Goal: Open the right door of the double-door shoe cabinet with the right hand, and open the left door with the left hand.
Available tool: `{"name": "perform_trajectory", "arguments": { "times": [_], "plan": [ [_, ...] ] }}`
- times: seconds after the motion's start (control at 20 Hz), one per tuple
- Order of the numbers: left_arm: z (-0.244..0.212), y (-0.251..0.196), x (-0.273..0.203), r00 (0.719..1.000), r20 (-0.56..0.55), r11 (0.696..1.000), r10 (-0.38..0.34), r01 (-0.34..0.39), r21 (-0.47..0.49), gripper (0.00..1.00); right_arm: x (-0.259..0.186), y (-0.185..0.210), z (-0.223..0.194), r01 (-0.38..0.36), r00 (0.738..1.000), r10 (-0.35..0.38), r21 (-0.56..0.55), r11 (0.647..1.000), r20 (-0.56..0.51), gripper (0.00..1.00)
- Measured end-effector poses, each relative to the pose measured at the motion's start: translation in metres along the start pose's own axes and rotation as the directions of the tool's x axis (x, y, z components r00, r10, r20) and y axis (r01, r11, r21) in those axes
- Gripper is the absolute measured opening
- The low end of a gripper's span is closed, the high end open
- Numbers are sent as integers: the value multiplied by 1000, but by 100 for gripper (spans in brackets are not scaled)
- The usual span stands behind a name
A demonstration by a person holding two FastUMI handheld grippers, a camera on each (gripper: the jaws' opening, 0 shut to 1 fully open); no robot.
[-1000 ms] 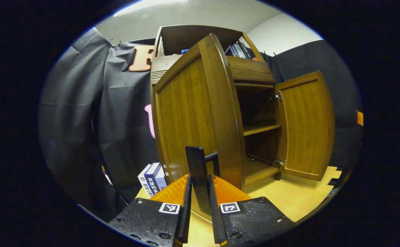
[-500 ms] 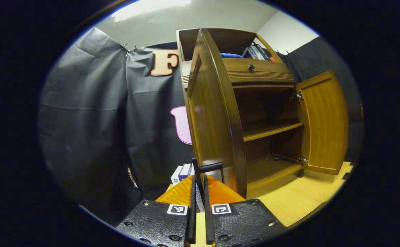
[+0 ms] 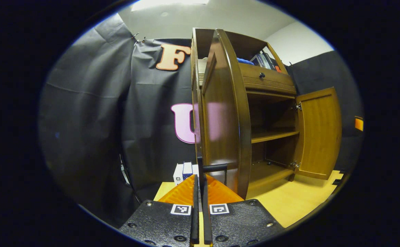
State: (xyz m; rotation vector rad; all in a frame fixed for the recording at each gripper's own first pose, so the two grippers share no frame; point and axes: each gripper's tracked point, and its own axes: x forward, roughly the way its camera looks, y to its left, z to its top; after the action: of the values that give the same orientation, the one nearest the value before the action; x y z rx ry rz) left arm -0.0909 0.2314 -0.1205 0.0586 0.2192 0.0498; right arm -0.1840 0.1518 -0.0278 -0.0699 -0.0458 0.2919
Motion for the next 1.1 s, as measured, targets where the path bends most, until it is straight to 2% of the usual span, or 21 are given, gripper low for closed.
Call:
{"name": "perform_trajectory", "arguments": {
  "times": [0.1, 0.15, 0.2, 0.25, 0.3, 0.35, 0.4, 0.45, 0.5, 0.7, 0.75, 0.8, 0.85, 1.0, 1.1],
  "plan": [
    [1, 4, 1, 1000, 2, 1000, -17, 17, -4, 7, 2, 0, -3, -8, 1000, 8, -5, 1000, -3, 98],
    [2, 4, -1, 1000, 3, 1000, -24, 24, -3, 5, 3, 2, -2, -11, 1000, 11, -9, 1000, -3, 98],
    [2, 4, 0, 1000, 3, 1000, -28, 28, -6, 11, 3, 3, -2, -13, 1000, 13, -10, 1000, -4, 98],
    [2, 4, 0, 1000, 1, 999, -32, 32, -4, 11, 4, 6, -3, -15, 1000, 15, -10, 1000, -5, 98],
    [1, 6, 1, 1000, 1, 1000, -29, 29, -3, 17, 6, 10, -2, -17, 1000, 17, -11, 1000, -5, 94],
    [1, 7, 0, 1000, -1, 1000, -27, 27, 2, 11, 5, 11, -2, -18, 1000, 18, -12, 1000, -5, 94],
    [1, 9, -1, 1000, -1, 1000, -21, 21, 6, 14, 4, 11, -2, -18, 1000, 18, -11, 1000, -4, 98],
    [0, 11, -1, 1000, -7, 1000, -16, 16, 9, 16, 4, 10, -3, -19, 1000, 19, -9, 1000, -5, 98],
    [0, 11, -3, 1000, -8, 1000, -8, 9, 14, 31, 3, 10, -3, -20, 1000, 20, -8, 1000, -5, 98],
    [10, 13, -15, 999, 18, 997, 36, -37, 66, 31, 5, 1, -10, -5, 1000, 5, -5, 1000, -18, 98],
    [13, 12, -24, 998, 28, 996, 51, -53, 75, 32, 5, 0, -13, 0, 1000, 0, -2, 1000, -23, 94],
    [18, 7, -32, 997, 46, 995, 55, -59, 82, 34, 4, -1, -14, 1, 1000, -1, 0, 1000, -24, 98],
    [22, 1, -40, 997, 57, 995, 53, -58, 85, 34, 4, -1, -16, 2, 1000, -2, 1, 1000, -25, 98],
    [40, -8, -56, 992, 100, 988, 83, -96, 125, 44, 3, -1, -15, 2, 1000, -2, 7, 1000, -25, 98],
    [48, -25, -67, 992, 111, 991, 65, -77, 109, 52, 0, -1, -14, -4, 1000, 4, 9, 1000, -21, 98]
  ]
}}
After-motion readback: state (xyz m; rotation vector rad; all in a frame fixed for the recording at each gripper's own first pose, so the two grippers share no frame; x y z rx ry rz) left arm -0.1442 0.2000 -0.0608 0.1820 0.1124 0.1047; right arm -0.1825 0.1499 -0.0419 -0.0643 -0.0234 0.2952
